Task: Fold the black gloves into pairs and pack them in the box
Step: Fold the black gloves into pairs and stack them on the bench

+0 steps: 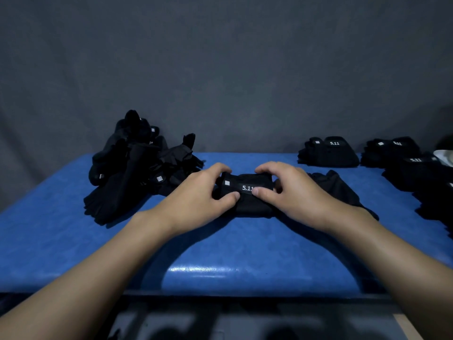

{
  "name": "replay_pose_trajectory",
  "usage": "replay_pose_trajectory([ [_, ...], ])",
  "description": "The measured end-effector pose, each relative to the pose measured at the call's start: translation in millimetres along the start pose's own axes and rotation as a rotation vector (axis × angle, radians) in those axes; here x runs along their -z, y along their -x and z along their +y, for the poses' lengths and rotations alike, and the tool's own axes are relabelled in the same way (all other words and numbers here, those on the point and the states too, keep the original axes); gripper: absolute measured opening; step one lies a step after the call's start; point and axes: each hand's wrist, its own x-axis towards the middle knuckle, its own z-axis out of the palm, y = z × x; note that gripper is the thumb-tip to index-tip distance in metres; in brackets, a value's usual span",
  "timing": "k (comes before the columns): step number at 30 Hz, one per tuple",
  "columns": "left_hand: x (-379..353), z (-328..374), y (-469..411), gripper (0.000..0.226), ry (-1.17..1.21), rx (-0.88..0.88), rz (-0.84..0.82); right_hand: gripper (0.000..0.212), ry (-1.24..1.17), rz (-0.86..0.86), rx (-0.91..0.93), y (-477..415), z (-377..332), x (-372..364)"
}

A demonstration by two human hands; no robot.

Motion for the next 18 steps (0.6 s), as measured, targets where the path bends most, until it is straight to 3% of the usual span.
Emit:
replay_pose_trajectory([
  [5,-2,-1,-2,0.048,-0.021,-0.007,-0.006,0.039,0.094,0.024,0.179,5,-3,4],
  [10,-2,-2,1,0.063,-0.030,-0.038,-0.019,0.038,0.222,-0.064,0.182,10,1,5],
  [15,1,-1,4,0.033,-0.086,-0.132,-0.038,0.039,0.195,-0.096,0.155,8,4,5],
  [18,0,-4,4,0.037,-0.122,-0.104,-0.056,0.041,0.218,-0.116,0.139,7,7,3],
])
